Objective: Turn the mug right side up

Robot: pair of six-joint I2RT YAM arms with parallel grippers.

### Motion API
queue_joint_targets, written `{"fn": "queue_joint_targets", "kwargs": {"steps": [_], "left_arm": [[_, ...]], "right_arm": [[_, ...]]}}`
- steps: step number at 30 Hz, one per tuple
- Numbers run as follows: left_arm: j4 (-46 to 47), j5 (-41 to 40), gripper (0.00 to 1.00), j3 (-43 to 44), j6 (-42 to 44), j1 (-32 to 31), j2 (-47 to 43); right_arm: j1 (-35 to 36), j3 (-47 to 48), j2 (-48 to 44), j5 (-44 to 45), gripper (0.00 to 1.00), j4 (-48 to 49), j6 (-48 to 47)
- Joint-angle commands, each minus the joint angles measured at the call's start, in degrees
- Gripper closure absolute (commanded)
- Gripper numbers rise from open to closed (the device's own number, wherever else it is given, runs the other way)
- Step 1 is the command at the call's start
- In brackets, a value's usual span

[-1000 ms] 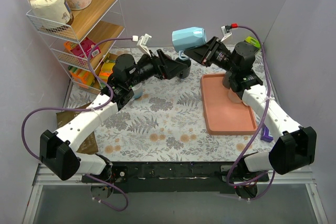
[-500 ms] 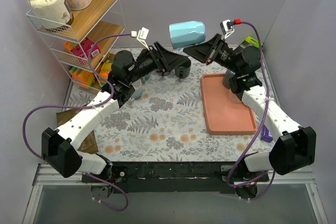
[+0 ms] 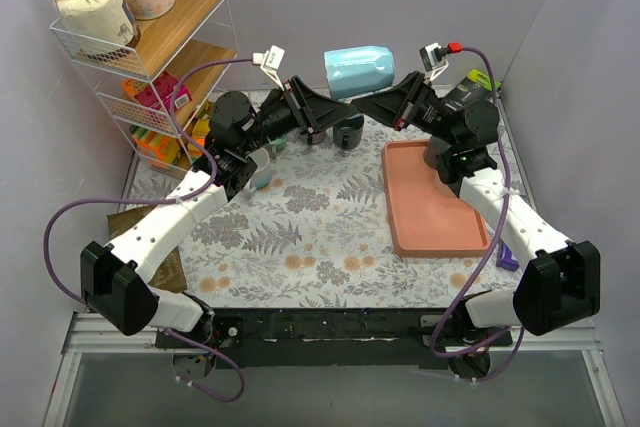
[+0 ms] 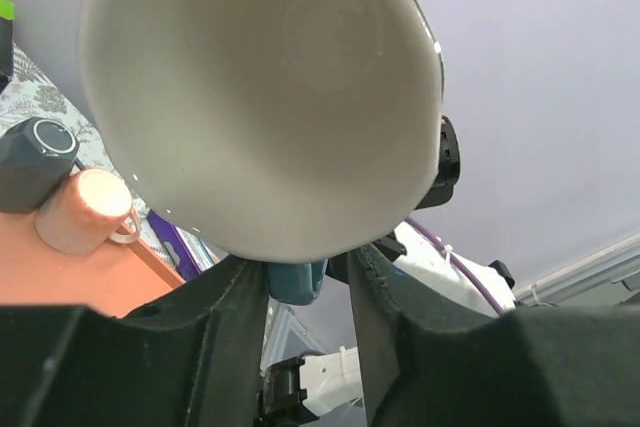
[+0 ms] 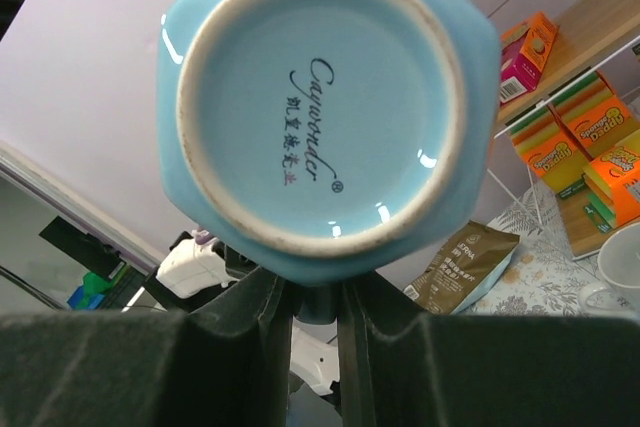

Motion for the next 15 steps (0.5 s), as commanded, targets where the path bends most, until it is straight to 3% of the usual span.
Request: {"fn": "queue_joint_targets", "kwargs": {"steps": [1, 5, 12, 15], "left_arm": [[2.6, 1.9, 0.69, 1.0, 0.6, 0.1, -0.8], [4.5, 3.8, 0.75, -0.2, 1.7, 0.1, -1.2], [2.7, 7.0, 0.68, 0.3, 5.3, 0.1, -0.6], [2.1, 6.5, 0.78, 0.6, 5.3, 0.2, -0.1]], "right_arm": [[0.4, 0.6, -2.3, 0.1, 0.99, 8.5, 1.1], [0.5, 0.4, -1.8, 0.2, 0.99, 9.5, 2.6], [0.5, 1.3, -1.6, -0.9, 0.99, 7.1, 1.6], [0.5, 1.3, -2.1, -1.0, 0.99, 4.9, 0.3]]}}
